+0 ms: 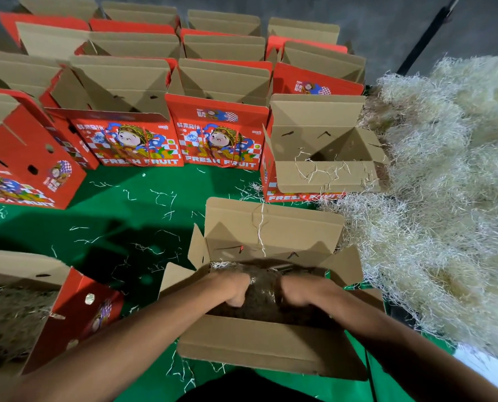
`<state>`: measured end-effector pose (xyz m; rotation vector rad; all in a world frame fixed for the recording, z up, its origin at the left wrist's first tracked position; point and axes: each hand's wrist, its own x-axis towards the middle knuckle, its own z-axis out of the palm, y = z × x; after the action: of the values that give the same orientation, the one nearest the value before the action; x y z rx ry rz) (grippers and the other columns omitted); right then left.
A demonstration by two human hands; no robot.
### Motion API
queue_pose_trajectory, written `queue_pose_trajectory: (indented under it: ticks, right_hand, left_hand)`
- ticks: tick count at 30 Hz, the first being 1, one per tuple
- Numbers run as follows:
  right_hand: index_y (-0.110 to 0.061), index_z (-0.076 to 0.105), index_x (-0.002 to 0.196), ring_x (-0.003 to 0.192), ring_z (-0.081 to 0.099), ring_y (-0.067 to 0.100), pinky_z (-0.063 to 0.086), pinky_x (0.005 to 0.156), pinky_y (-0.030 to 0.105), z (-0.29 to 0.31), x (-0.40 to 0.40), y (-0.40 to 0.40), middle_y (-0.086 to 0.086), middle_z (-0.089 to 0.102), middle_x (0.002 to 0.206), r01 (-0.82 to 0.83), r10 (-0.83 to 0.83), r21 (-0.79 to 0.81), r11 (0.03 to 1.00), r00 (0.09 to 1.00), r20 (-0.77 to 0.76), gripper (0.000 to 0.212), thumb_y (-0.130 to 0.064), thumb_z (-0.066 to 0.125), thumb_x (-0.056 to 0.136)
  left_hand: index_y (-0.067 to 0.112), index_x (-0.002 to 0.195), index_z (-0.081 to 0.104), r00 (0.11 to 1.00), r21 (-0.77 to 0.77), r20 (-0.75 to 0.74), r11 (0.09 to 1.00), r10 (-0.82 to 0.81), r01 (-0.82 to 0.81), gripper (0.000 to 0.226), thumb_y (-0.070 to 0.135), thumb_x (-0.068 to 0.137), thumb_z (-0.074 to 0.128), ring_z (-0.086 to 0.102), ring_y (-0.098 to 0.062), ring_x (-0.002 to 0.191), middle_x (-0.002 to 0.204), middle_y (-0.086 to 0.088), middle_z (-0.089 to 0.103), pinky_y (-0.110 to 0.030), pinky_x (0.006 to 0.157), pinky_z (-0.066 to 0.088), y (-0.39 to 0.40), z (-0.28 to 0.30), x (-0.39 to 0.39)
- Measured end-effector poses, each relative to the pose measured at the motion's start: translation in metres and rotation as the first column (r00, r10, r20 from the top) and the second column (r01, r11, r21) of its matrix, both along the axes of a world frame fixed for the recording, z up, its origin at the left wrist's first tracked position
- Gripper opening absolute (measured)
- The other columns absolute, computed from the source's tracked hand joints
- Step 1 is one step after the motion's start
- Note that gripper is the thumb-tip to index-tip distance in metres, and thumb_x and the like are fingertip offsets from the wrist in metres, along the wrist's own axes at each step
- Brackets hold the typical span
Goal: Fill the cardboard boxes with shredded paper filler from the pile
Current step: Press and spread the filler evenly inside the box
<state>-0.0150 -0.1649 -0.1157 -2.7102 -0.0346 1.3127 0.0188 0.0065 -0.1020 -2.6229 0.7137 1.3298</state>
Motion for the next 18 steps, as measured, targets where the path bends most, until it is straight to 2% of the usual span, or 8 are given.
queue_pose_trajectory:
  ticks: [2,3,6,8,10,12,14,18]
  right_hand:
    - [-0.01,0.064,0.115,0.107,0.064,0.032,0.045,0.081,0.027,0.006,0.01,-0.001,0.017,0.065,0.121,0.054,-0.06,0.048,0.997,0.988,0.143,0.026,-0.02,0.056,0.093]
    - [-0.01,0.065,0.114,0.106,0.064,0.033,0.046,0.081,0.029,0.008,0.016,0.004,0.018,0.065,0.12,0.079,-0.084,0.046,0.996,0.986,0.141,0.025,-0.021,0.055,0.095]
    - [-0.003,0.062,0.127,0.109,0.064,0.036,0.052,0.084,0.036,-0.003,0.021,0.02,0.02,0.064,0.124,0.111,-0.101,0.086,0.99,0.988,-0.118,0.033,-0.017,0.054,0.098]
    - [0.0,0.061,0.127,0.104,0.067,0.038,0.054,0.08,0.039,-0.016,0.018,0.024,0.022,0.067,0.118,0.184,-0.162,0.151,0.971,0.976,-0.143,0.033,-0.017,0.051,0.1]
    - [0.0,0.061,0.125,0.107,0.065,0.037,0.052,0.082,0.038,-0.033,0.017,0.021,0.022,0.067,0.117,0.343,-0.328,0.251,0.905,0.939,-0.099,0.036,-0.024,0.047,0.102]
    - [-0.003,0.059,0.13,0.118,0.058,0.036,0.048,0.096,0.036,-0.043,0.018,0.023,0.02,0.062,0.128,0.456,-0.456,0.333,0.825,0.886,-0.084,0.038,-0.028,0.045,0.104]
    - [-0.007,0.058,0.135,0.126,0.053,0.031,0.041,0.104,0.034,-0.051,0.019,0.025,0.017,0.058,0.136,0.446,-0.476,0.396,0.803,0.879,-0.026,0.039,-0.028,0.043,0.105]
    - [-0.004,0.061,0.132,0.131,0.051,0.027,0.034,0.109,0.03,-0.068,0.015,0.024,0.015,0.057,0.139,0.361,-0.472,0.51,0.781,0.875,0.104,0.033,-0.018,0.049,0.104]
  left_hand:
    - [0.005,0.117,0.06,0.995,-0.063,0.099,0.998,0.017,-0.011,0.028,0.008,0.089,0.058,0.064,-0.033,0.103,0.117,-0.015,0.064,-0.037,0.073,0.047,-0.01,0.006,0.003]
    - [0.005,0.117,0.061,0.992,-0.061,0.118,0.998,0.032,-0.025,0.028,0.007,0.088,0.06,0.065,-0.032,0.102,0.116,-0.015,0.065,-0.036,0.071,0.047,-0.017,0.006,0.004]
    - [0.002,0.118,0.063,0.987,-0.009,0.086,0.991,0.136,-0.135,0.031,0.005,0.087,0.065,0.065,-0.03,0.104,0.115,-0.014,0.066,-0.036,0.08,0.051,-0.031,-0.001,0.008]
    - [0.002,0.113,0.064,0.967,-0.032,0.025,0.967,0.255,-0.254,0.024,0.009,0.091,0.062,0.064,-0.028,0.1,0.114,-0.014,0.066,-0.035,0.083,0.05,-0.028,-0.019,0.012]
    - [0.007,0.104,0.063,0.877,-0.13,-0.024,0.868,0.48,-0.479,0.017,0.017,0.097,0.05,0.061,-0.025,0.096,0.111,-0.013,0.064,-0.034,0.078,0.047,-0.018,-0.039,0.017]
    - [0.011,0.125,0.059,0.744,-0.188,-0.067,0.724,0.665,-0.664,0.034,0.027,0.101,0.041,0.057,-0.03,0.117,0.13,-0.016,0.058,-0.036,0.092,0.045,-0.01,-0.054,0.021]
    - [0.009,0.142,0.049,0.67,-0.193,-0.048,0.651,0.741,-0.734,0.046,0.032,0.103,0.04,0.05,-0.032,0.131,0.145,-0.016,0.05,-0.035,0.103,0.04,-0.005,-0.067,0.024]
    - [0.001,0.127,0.061,0.629,-0.197,-0.061,0.609,0.775,-0.769,0.04,0.029,0.101,0.047,0.054,-0.031,0.124,0.134,-0.017,0.059,-0.032,0.098,0.042,-0.004,-0.083,0.026]
